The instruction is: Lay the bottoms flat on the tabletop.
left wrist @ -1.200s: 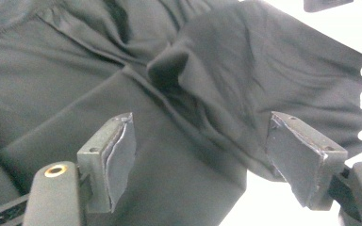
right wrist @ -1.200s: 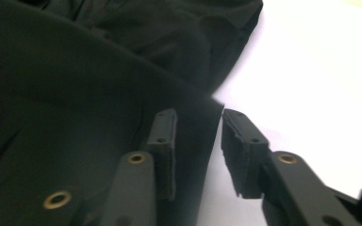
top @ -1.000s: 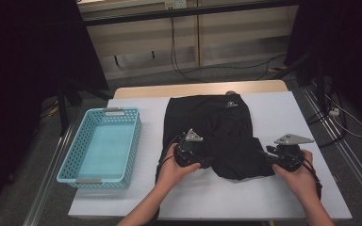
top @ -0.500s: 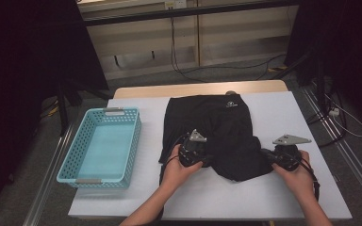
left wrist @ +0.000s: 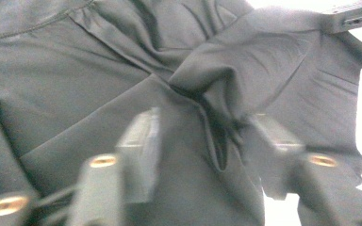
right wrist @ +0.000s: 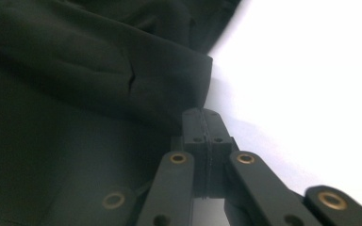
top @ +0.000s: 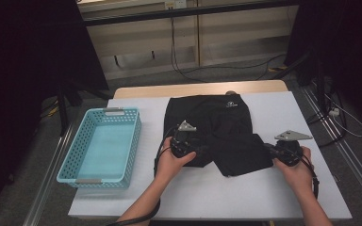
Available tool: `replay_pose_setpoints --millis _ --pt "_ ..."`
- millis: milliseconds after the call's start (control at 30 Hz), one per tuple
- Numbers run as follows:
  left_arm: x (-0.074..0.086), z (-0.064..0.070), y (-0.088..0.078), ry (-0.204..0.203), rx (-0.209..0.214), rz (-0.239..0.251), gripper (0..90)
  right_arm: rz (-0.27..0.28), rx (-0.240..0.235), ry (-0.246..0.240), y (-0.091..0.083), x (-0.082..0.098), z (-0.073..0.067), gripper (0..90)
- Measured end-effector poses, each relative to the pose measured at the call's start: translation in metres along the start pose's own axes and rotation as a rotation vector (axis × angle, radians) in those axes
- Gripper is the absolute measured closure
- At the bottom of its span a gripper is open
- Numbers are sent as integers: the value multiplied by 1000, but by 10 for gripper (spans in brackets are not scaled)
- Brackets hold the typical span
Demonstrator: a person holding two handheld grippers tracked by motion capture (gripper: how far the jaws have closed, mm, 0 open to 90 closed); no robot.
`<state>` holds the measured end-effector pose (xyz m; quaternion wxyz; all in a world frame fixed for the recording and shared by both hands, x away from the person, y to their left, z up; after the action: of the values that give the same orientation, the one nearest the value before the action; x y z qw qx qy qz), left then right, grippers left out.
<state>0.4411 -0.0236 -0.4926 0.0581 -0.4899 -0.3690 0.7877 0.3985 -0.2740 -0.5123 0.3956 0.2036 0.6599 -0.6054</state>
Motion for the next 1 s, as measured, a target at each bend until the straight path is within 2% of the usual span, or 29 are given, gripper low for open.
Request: replay_pose_setpoints --millis 100,200,300,400,567,767,900,1000 --pt "0 9 -2 41 1 -10 362 -18 28 2 1 4 6 900" --pt "1 16 -3 66 -2 -13 317 -27 16 20 1 8 8 880" --pt "3 15 -4 72 -16 -24 250 -30 18 21 0 10 6 759" --pt "4 14 -4 72 -18 -24 189 -10 7 10 -5 7 2 656" --pt "0 21 -11 81 -8 -7 154 6 -7 21 -12 5 -1 501" --pt "-4 33 -14 131 16 -2 143 17 -4 16 -16 4 -4 353" --pt "-7 41 -16 155 43 -6 160 41 -16 51 -20 -2 -7 313" --pt "-10 48 -19 173 62 3 159 46 -32 58 -25 -5 -10 313"
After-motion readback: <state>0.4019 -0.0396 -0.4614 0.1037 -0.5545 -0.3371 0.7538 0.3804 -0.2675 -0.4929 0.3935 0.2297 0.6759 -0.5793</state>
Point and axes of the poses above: each handheld gripper's, and its own axes: y roughly forward along the jaws, x roughly out of its underside, z roughly to its right, the point moved 9 cm from there along y, roughly forward along the jaws, and after that the axes turned 4 degrees about x, right-handed, at the moved point
